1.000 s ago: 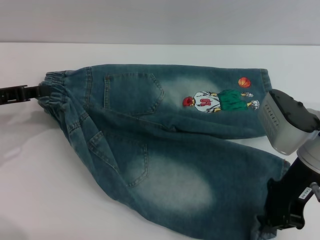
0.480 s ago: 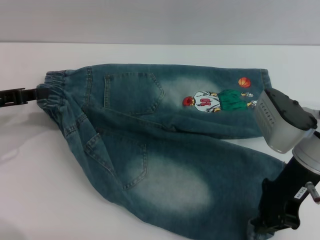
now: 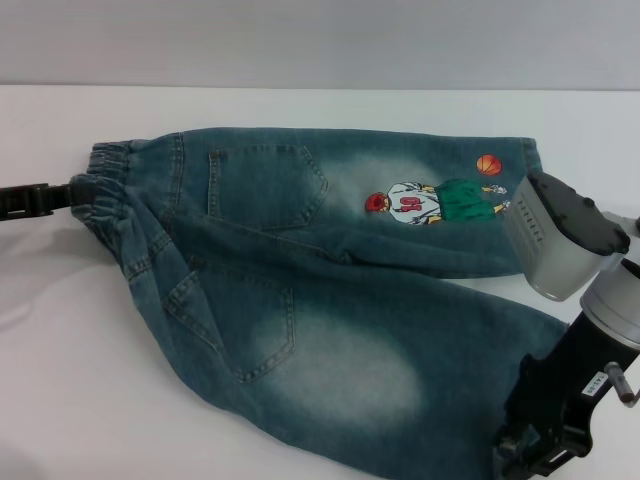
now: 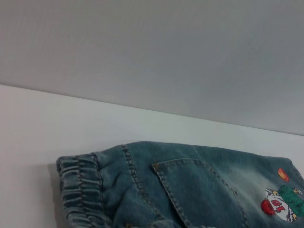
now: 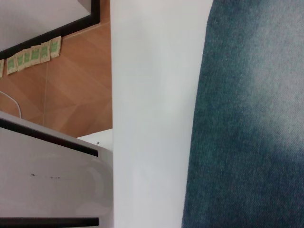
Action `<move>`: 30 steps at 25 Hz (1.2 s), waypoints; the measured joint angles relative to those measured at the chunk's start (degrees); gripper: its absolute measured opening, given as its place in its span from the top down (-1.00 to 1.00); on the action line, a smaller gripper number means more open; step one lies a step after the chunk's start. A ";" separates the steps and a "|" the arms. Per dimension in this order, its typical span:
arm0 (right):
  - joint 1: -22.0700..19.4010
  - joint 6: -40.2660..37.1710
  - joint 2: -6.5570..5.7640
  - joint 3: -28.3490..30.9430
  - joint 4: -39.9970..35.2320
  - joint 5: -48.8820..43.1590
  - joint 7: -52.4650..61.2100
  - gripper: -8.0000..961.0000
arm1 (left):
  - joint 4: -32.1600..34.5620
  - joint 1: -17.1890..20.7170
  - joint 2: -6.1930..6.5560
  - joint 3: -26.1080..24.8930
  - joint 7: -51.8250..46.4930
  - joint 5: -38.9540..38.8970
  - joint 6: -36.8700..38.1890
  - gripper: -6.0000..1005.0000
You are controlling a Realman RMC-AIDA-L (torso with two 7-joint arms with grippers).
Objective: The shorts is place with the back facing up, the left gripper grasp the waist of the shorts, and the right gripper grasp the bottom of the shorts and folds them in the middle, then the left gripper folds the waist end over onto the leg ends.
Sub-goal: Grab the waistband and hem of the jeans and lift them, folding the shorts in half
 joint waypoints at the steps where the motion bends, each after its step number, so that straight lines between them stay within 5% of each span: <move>1: -0.03 0.05 0.02 -0.05 -0.01 0.11 0.01 0.59 | 0.00 0.10 0.00 0.00 0.04 0.00 0.00 0.90; 6: -0.08 0.17 0.06 -0.29 -0.05 0.77 0.05 0.25 | 0.00 0.47 -0.01 0.00 0.11 0.00 0.00 0.90; 30: -0.09 -2.05 -0.03 -3.59 0.14 1.31 0.64 0.25 | 0.00 0.18 0.09 -0.01 0.08 -0.02 -0.52 0.90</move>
